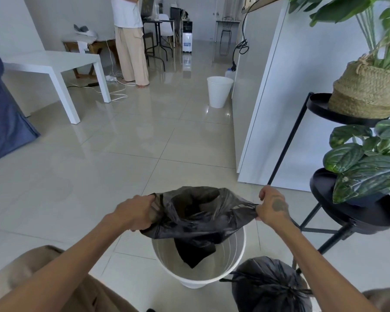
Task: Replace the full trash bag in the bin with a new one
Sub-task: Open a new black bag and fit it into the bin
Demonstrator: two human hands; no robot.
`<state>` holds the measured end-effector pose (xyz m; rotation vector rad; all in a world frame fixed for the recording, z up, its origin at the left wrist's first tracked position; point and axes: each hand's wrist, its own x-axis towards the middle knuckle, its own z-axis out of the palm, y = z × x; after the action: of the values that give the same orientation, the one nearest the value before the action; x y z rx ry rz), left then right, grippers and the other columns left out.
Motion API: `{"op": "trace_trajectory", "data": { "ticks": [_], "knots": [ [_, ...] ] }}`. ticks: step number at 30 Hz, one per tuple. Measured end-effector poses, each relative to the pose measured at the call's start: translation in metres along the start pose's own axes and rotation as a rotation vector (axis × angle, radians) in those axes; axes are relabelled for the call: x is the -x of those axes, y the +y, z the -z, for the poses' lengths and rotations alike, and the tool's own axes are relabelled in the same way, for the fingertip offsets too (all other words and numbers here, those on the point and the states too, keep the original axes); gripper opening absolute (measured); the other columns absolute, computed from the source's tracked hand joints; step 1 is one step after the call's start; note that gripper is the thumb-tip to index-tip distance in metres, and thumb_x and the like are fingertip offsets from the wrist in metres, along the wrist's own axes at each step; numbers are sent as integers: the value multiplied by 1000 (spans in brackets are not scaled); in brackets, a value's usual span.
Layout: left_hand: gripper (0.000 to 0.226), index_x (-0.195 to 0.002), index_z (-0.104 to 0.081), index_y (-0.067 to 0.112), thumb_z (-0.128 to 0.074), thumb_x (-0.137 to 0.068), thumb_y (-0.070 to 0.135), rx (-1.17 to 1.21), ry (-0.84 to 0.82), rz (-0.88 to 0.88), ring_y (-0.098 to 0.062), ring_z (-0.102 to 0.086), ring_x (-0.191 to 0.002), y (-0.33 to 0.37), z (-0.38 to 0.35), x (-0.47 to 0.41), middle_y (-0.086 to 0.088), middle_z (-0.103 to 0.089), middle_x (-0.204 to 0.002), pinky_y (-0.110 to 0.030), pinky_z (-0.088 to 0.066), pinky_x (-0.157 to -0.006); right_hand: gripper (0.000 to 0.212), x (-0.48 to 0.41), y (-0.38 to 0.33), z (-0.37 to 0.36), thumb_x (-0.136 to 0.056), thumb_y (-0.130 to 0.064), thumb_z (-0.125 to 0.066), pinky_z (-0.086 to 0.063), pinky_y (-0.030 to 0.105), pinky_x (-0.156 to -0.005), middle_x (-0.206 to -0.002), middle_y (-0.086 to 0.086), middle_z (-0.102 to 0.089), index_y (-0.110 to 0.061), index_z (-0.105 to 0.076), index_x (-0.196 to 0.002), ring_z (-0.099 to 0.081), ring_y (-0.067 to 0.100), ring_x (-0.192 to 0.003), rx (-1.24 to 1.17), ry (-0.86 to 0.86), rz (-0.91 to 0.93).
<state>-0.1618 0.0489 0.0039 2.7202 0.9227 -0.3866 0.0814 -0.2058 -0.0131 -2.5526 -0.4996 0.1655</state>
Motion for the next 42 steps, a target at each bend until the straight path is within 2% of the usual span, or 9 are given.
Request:
{"op": "trace_trajectory", "data": {
  "ticks": [5,9,15,20,25,29,34,37,42],
  "knots": [
    [61,-119,-42,17,-65,-65,4,41,-182,-36,-22,-59,-51,7,5,6,-14,-66,-86,-26,-46,-41,25,-3,-11,10,-85,11,-64,-64,37,-59,-106,15,-58,-10,-54,-93,-67,25,-73,-365,-56,-101],
    [81,-127,-40,23,-72,-58,-2,265,-272,-109,-25,-62,-59,18,-2,12,-22,-70,-102,-30,-52,-48,43,20,-23,2,-89,-7,-70,-54,23,-73,-130,4,-54,-22,-51,-124,-61,18,-111,-711,50,-15],
    [99,-135,-40,36,-71,-55,-15,790,-345,-77,-27,-55,-70,24,-7,28,-22,-61,-101,-37,-47,-60,19,85,-31,-20,-92,-39,-62,-57,16,-67,-83,-15,-66,-27,-57,-106,-62,-5,-69,-344,120,338],
    [105,-135,-37,38,-75,-55,-17,1102,-302,8,-29,-67,-85,49,-22,39,-13,-64,-110,-32,-55,-57,84,106,-57,-51,-73,-91,-35,-57,39,-82,-91,-8,-72,-30,-45,-130,-71,20,-92,-61,-165,226],
    [105,-136,-33,38,-73,-60,-23,1299,-176,77,-33,-74,-83,64,-25,43,-16,-63,-118,-39,-61,-59,81,91,-70,-61,-76,-52,-72,-50,42,-99,-136,12,-55,-21,-34,-140,-57,37,-123,195,-537,113],
    [89,-133,-31,34,-77,-72,-10,1322,-102,210,-28,-70,-57,54,-28,42,-22,-70,-100,-39,-61,-54,68,85,-58,-54,-79,-10,-60,-55,36,-86,-121,10,-63,-27,-39,-141,-64,32,-108,82,-451,147],
    [34,-103,-63,16,-63,-91,48,879,118,262,-22,-67,-46,34,-32,40,-10,-76,-76,-30,-55,-47,51,84,-35,-34,-88,8,-57,-45,9,-56,-79,-9,-55,-22,-51,-129,-54,2,-67,-332,-175,203],
    [53,-89,-69,18,-41,-95,63,232,313,254,-28,-71,-73,24,-28,33,-7,-71,-85,-33,-55,-67,61,85,-31,-17,-86,21,-47,-47,12,-57,-79,3,-54,-32,-52,-115,-52,9,-65,-584,-95,180],
    [44,-93,-70,25,-52,-87,66,-154,306,130,-27,-68,-89,26,-24,28,-1,-66,-100,-31,-43,-64,79,75,-40,0,-80,31,-31,-55,30,-65,-88,3,-55,-40,-51,-108,-57,10,-65,-849,12,180]
  ]
}}
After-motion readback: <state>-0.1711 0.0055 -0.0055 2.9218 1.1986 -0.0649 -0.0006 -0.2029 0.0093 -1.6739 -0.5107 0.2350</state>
